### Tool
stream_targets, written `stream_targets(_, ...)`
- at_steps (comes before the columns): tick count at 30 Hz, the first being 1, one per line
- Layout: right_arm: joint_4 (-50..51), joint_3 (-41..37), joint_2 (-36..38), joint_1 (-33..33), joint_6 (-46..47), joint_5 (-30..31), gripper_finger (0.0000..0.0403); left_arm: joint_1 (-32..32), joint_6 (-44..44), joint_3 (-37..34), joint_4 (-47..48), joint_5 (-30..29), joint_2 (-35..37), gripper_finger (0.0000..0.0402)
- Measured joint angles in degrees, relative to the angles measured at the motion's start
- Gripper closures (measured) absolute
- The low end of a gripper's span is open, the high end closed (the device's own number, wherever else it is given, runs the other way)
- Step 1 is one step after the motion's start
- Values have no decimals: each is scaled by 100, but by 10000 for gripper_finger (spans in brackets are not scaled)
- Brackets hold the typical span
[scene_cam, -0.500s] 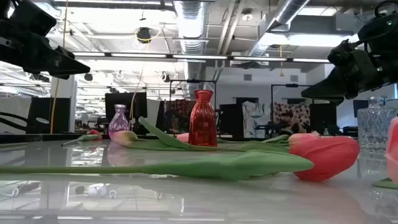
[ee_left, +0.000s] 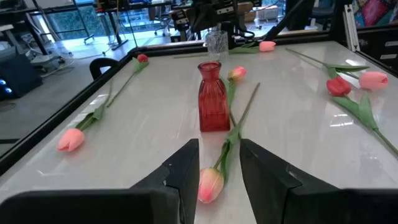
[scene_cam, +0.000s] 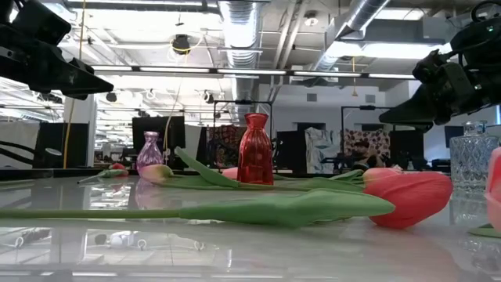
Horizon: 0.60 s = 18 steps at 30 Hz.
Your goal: Sort flowers into vase by color
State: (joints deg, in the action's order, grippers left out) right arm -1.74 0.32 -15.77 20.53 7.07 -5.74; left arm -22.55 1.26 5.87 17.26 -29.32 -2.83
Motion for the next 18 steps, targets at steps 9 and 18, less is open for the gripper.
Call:
stream_targets(9,-2,0,-2,1,0,0,353,0,0,-2,0,0,0,297)
stream_targets(18,-1,0,0,1,0,0,353,96,0,0,0,54,-2,297)
